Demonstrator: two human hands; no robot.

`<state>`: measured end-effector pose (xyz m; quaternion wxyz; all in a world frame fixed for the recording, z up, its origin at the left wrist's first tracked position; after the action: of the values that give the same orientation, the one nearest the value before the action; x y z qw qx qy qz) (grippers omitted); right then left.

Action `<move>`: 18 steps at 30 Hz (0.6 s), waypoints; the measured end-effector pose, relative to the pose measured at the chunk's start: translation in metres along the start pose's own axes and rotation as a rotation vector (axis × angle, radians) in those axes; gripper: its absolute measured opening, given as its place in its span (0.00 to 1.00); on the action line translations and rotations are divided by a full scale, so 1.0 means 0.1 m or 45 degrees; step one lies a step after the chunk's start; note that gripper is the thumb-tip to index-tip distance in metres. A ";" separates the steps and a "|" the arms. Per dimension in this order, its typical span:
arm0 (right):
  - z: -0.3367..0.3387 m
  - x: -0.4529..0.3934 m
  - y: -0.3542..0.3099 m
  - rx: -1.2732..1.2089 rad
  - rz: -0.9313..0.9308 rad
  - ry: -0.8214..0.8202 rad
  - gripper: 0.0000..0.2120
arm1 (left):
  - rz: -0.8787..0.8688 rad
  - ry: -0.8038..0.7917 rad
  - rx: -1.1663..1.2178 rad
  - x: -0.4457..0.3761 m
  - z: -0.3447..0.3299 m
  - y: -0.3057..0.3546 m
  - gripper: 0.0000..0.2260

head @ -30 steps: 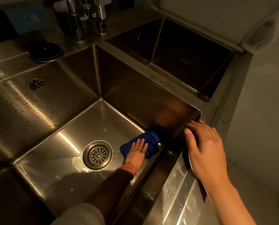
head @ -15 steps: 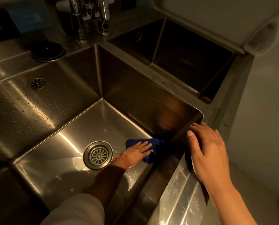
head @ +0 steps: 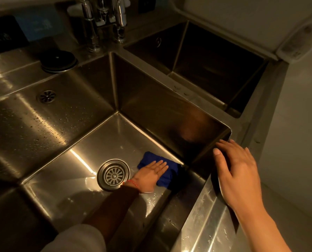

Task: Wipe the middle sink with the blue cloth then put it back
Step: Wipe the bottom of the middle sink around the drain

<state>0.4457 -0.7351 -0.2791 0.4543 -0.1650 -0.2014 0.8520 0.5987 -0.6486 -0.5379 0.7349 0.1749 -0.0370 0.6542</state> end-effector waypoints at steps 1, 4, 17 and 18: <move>0.00 0.00 0.00 -0.003 -0.001 -0.001 0.22 | 0.053 0.010 0.008 0.00 -0.02 0.05 0.35; 0.00 0.00 0.00 -0.005 0.002 0.003 0.21 | 0.141 -0.009 -0.064 -0.02 -0.05 0.17 0.36; -0.01 0.00 0.01 -0.037 0.013 0.017 0.22 | 0.211 0.017 -0.115 -0.12 -0.07 0.18 0.26; -0.01 0.00 0.02 -0.034 0.014 0.016 0.21 | 0.210 0.019 -0.106 -0.12 -0.07 0.18 0.26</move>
<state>0.4447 -0.7356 -0.2804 0.4486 -0.1775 -0.2090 0.8507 0.5781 -0.6560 -0.5440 0.6854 0.1359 -0.0728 0.7117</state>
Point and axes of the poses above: each hand's wrist, its own x-axis away from the middle knuckle, its own z-axis out of the back of the hand, y = z × x, the point moved 2 cm from there along -x, towards the middle knuckle, and after that the axes turned 12 degrees about -z, right-handed, at the moved point
